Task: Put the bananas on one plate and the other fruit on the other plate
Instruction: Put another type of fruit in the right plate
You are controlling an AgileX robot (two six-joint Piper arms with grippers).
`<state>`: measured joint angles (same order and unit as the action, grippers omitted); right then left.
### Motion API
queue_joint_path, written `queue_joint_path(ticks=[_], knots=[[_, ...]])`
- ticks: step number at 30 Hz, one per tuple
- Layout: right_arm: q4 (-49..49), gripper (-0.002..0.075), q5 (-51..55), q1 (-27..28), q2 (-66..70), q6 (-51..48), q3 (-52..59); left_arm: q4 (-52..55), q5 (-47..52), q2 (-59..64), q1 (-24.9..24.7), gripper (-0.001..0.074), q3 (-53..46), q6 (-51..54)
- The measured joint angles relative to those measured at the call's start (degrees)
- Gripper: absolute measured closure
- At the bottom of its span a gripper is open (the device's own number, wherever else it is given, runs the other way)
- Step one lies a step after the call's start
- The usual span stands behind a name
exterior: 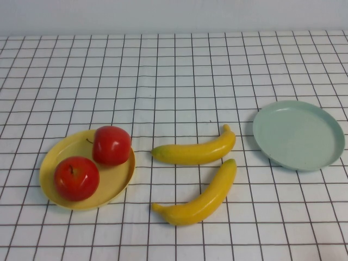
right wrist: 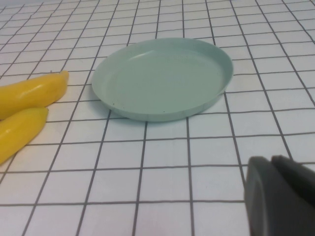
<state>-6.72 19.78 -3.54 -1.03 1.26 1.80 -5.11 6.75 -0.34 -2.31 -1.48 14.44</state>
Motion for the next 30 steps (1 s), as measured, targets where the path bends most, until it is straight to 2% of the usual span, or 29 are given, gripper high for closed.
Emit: queue_joint_path(ticks=[10,30], knots=[[0.0,0.0741,0.0,0.0,0.0,0.0,0.0,1.8,14.42,-0.1,0.13,0.0737,0.0,-3.85],[0.0,0.0742,0.13,0.0,0.0,0.0,0.0,1.8,14.74,-0.19,0.13,0.0737,0.0,-4.44]])
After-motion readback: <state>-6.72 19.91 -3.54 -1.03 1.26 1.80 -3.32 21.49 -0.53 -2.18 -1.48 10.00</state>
